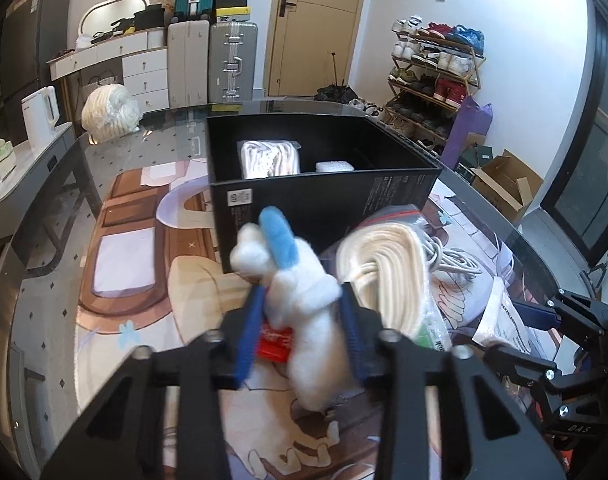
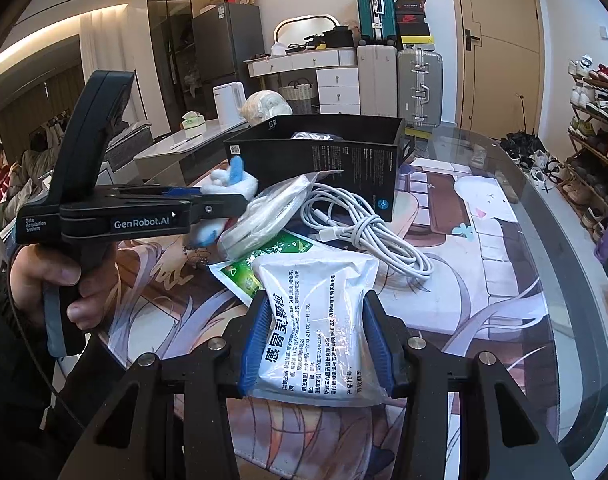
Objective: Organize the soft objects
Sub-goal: 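Lift the bunny and printed packet and carry both over the black box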
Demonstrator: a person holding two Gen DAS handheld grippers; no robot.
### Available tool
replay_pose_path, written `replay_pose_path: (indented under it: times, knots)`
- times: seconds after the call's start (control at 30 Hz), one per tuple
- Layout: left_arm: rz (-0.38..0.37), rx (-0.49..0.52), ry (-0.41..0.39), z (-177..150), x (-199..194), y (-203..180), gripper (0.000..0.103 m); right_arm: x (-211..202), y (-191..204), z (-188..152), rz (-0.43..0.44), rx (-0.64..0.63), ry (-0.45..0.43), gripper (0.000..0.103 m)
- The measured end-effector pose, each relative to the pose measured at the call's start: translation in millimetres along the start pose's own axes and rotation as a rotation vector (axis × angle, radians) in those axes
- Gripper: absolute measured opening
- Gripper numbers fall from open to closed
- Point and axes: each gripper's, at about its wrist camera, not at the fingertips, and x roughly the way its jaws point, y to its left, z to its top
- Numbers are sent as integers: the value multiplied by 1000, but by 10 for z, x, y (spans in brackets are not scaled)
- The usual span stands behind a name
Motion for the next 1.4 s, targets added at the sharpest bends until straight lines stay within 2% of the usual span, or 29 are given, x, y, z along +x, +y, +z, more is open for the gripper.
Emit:
replay_pose_path:
  times: [0.37, 0.83, 1.4]
  knots:
    - [-1, 7, -44, -119, -227, 8, 30, -40, 59, 30, -5, -14, -20, 46]
    - [59, 11, -130, -166, -600, 1, 30, -146, 55, 199, -42, -11, -53, 46]
    - [142, 40, -159, 55, -579, -79, 31, -230, -28, 610, -44, -23, -116, 46]
